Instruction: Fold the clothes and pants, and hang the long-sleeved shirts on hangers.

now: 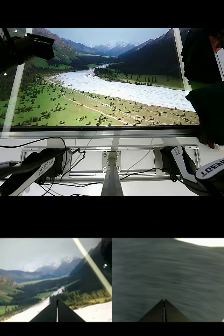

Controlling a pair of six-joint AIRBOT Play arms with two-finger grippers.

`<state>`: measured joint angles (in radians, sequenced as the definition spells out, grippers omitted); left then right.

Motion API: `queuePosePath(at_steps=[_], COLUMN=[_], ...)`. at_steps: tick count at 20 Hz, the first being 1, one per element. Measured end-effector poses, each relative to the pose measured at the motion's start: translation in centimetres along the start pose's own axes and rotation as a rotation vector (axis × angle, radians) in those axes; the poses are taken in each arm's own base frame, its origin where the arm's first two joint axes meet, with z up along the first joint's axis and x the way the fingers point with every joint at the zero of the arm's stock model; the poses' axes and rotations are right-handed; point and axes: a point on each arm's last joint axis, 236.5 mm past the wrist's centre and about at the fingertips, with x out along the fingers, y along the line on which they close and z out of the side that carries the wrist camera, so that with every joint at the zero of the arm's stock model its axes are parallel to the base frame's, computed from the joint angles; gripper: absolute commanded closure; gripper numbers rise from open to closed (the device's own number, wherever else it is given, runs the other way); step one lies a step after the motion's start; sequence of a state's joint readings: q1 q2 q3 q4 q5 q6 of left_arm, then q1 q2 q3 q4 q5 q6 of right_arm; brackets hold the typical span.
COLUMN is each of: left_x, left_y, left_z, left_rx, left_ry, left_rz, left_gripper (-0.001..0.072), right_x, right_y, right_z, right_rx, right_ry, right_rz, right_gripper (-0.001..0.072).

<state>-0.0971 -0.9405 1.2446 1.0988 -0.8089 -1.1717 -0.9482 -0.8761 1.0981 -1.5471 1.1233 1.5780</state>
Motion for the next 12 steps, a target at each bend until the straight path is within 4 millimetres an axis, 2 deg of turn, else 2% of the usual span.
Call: queuePosePath(at_steps=[3, 5, 7, 9, 12], left_x=[0.0, 0.0, 0.0, 0.0, 0.0], left_y=[0.0, 0.0, 0.0, 0.0, 0.0], left_z=[0.0, 0.0, 0.0, 0.0, 0.0], left_rx=[0.000, 0.000, 0.000, 0.000, 0.000], left_ry=[0.000, 0.000, 0.000, 0.000, 0.000], left_rz=[0.000, 0.000, 0.000, 0.000, 0.001], left_gripper=[0.0683, 0.0683, 0.0683, 0.0683, 0.0683], right_x=[-0.5, -2.0, -4.0, -6.0, -8.1], right_y=[9.5, 16.1, 21.6, 25.5, 28.9], right_z=[-0.7, -1.8, -3.1, -4.5, -6.6], right_rx=[-0.214, -0.356, -0.475, -0.576, -0.696], right_ry=[-0.021, -0.058, -0.109, -0.156, -0.194], right_rz=[0.179, 0.309, 0.424, 0.508, 0.587], right_gripper=[0.0678, 0.0677, 0.0677, 0.0678, 0.0677])
